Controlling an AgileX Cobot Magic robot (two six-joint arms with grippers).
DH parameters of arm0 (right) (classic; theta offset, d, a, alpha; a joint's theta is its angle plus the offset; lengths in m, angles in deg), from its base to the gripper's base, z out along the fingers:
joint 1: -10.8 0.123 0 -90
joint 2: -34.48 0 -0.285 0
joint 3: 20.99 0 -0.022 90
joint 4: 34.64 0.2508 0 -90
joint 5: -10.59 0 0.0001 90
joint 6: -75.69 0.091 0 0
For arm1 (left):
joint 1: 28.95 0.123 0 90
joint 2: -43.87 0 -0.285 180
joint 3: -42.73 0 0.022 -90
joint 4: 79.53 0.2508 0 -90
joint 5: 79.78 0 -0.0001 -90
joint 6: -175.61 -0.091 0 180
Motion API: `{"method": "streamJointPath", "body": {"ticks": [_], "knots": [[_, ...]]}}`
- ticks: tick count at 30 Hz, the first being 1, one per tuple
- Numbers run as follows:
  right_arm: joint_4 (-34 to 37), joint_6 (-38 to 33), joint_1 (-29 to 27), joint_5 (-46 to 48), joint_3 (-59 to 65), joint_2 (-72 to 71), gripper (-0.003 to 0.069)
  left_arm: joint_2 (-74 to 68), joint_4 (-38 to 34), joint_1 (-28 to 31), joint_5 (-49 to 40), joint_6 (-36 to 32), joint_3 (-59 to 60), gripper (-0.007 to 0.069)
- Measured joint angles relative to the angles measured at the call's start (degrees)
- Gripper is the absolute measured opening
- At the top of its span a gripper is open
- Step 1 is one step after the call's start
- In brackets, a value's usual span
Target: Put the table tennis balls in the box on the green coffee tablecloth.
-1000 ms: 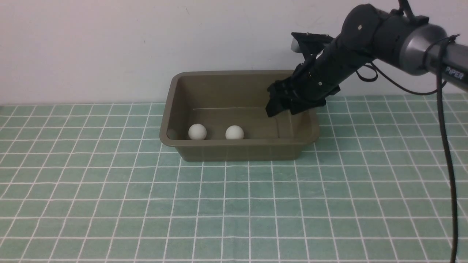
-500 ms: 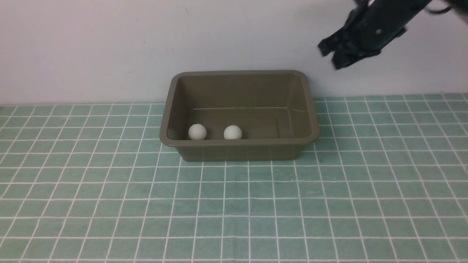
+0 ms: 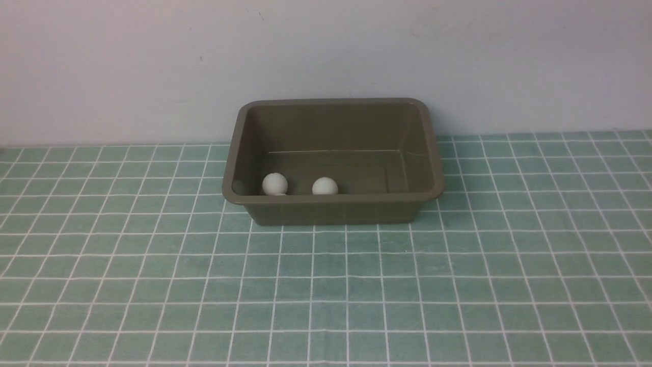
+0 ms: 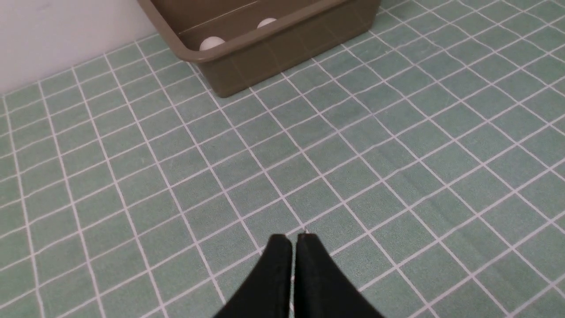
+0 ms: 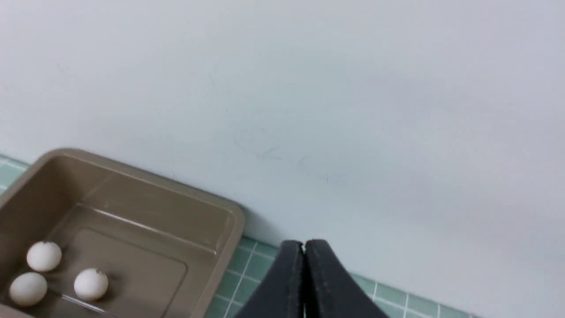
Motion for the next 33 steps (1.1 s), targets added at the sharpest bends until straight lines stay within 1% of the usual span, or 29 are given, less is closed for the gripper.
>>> {"method": "streamJointPath", "body": {"ticks": [5,6,8,9,10,11,13,14,16,19,22,33], "knots": [[1.53,-0.64,0.00,-9.38,16.94,-11.90,-0.0016,0.00,0.00,0.00,0.24,0.00,0.00,-0.0004],[2.23,-0.64,0.00,-12.68,24.14,-16.14,-0.0016,0.00,0.00,0.00,0.24,0.00,0.00,-0.0004],[3.10,0.27,0.00,-17.12,34.69,-21.72,-0.0016,0.00,-0.05,0.00,0.24,0.00,0.00,-0.0004],[3.22,0.27,0.00,-17.12,36.80,-22.74,-0.0016,0.00,-0.05,0.00,0.24,0.00,0.00,-0.0004],[3.71,1.34,0.00,-19.96,47.05,-27.87,-0.0016,0.00,-0.05,0.00,0.24,0.00,0.00,-0.0004],[3.78,2.43,0.00,-23.28,50.94,-29.06,-0.0016,0.00,-0.05,0.00,0.24,0.12,0.00,-0.0004],[3.88,2.90,0.00,-26.66,56.34,-31.51,-0.0016,0.00,-0.05,0.00,0.24,0.44,0.00,-0.0004],[3.96,3.09,0.00,-30.38,62.45,-33.55,-0.0016,0.00,-0.10,0.00,0.24,0.46,0.00,-0.0004],[4.09,3.31,0.00,-35.19,67.06,-35.42,-0.0016,0.00,-0.10,0.00,0.24,0.46,0.00,-0.0004],[4.12,3.49,0.00,-40.65,71.28,-37.92,-0.0016,0.00,-0.10,0.00,0.24,0.46,0.00,-0.0004],[4.16,3.49,0.00,-43.14,72.09,-38.74,-0.0016,0.00,-0.10,0.00,0.24,0.50,0.00,-0.0004],[4.27,3.49,0.00,-43.43,72.58,-38.74,-0.0016,0.00,-0.16,0.18,-0.36,0.50,0.00,-0.0004]]}}
